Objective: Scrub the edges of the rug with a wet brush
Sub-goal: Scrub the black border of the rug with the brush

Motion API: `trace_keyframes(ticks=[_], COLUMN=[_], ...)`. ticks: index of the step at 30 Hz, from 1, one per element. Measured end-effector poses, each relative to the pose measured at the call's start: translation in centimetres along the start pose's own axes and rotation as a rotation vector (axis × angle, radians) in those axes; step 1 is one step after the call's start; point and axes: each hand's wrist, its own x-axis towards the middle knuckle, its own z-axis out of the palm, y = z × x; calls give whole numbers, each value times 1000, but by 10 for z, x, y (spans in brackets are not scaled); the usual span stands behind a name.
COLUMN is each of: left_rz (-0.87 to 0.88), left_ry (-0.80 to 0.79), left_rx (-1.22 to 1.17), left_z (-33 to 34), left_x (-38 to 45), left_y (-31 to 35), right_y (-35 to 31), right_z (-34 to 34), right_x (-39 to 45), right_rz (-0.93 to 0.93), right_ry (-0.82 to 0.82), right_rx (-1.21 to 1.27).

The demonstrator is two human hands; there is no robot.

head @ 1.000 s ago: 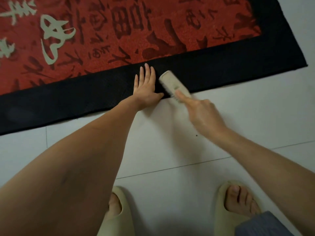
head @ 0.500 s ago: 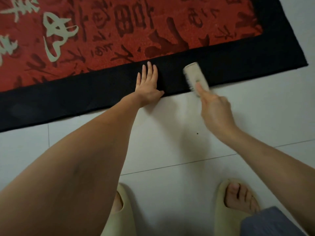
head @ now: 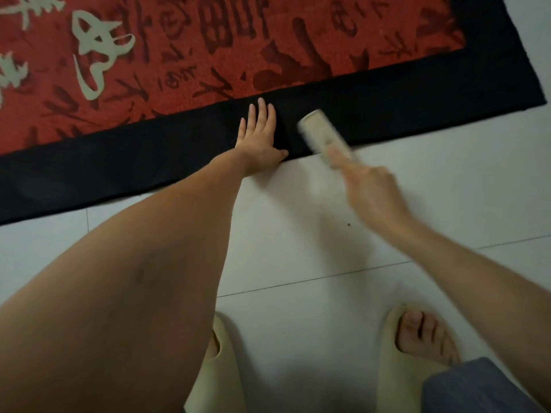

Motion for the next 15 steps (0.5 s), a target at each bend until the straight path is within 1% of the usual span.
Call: trace_keyframes(ticks=[2,3,4,5,7,8,9,10,12,13,14,15], left_rz=[3,-2,-7,-9,-14,-15,-15,-16,-27,-51,-87,-126], left_ry=[-3,2,1,-6,-7,-5,-11,-25,-64,-93,-131,-169], left_rx=[4,6,7,7,18,26,29,34,87,123,149,163], left_z=[2,2,3,2,1,1,0,-1,-5,-9,-14,-19], left_x=[0,-1,-1,0,2,1,1,1,0,1,2,5], left_y=[1,1,1,1,1,1,1,-1,0,2,8,18], right_y=[38,42,31,12,-19,-20,-8,12,61,71,67,51], right_z=[-23,-27,-25,-17,-3,2,-3,-12,-38,-45,-46,-41], right_x=[5,4,1,-1,-7,-7,-4,2,10,9,6,4], right_rz=[202,265,262,202,48,-16,-33,7,216,293,302,240], right_ry=[101,146,154,112,-36,-85,-84,-37,92,149,154,114], right_rx=[36,69,81,92,105,86,57,53,89,115,133,144])
